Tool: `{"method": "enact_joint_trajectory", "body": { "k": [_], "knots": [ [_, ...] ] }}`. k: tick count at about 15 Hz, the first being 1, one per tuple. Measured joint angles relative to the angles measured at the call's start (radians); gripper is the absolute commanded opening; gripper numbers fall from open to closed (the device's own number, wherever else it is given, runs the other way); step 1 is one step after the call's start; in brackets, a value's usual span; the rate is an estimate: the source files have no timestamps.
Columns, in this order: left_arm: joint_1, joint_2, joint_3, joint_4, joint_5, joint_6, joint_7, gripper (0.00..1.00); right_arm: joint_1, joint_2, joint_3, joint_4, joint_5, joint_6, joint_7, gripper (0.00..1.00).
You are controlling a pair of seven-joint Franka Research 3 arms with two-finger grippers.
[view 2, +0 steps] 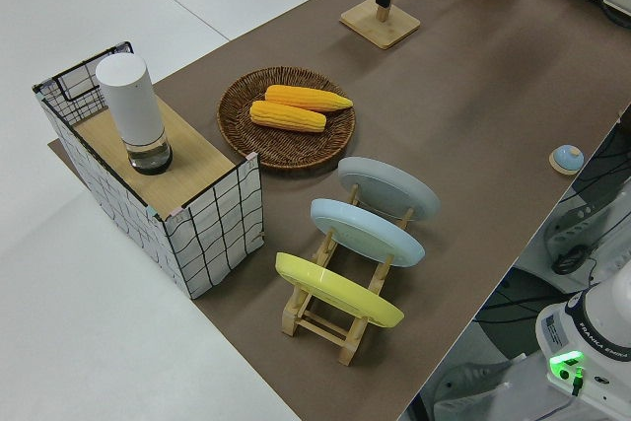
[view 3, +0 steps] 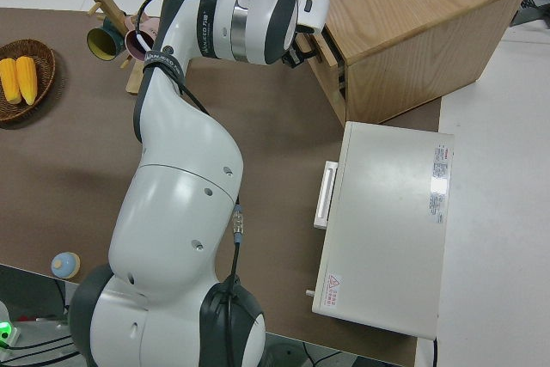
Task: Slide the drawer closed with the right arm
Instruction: 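Press the right gripper against the drawer front until fully shut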
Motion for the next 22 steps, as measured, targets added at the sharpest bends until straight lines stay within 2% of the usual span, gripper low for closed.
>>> {"method": "enact_joint_trajectory", "body": {
  "k": [14,18,22],
  "knots": [
    [0.0,0.0,0.0,0.0,0.0,0.0,0.0,0.99,-0.005,0.004,0.014,0.002,-0.021,0.008,-0.04,0.0],
    [0.0,0.0,0.0,0.0,0.0,0.0,0.0,0.99,0.051,0.006,0.021,0.002,-0.09,-0.018,-0.044,0.0],
    [0.0,0.0,0.0,0.0,0.0,0.0,0.0,0.99,0.15,0.003,0.023,0.006,-0.135,-0.14,-0.104,0.0]
  ]
}}
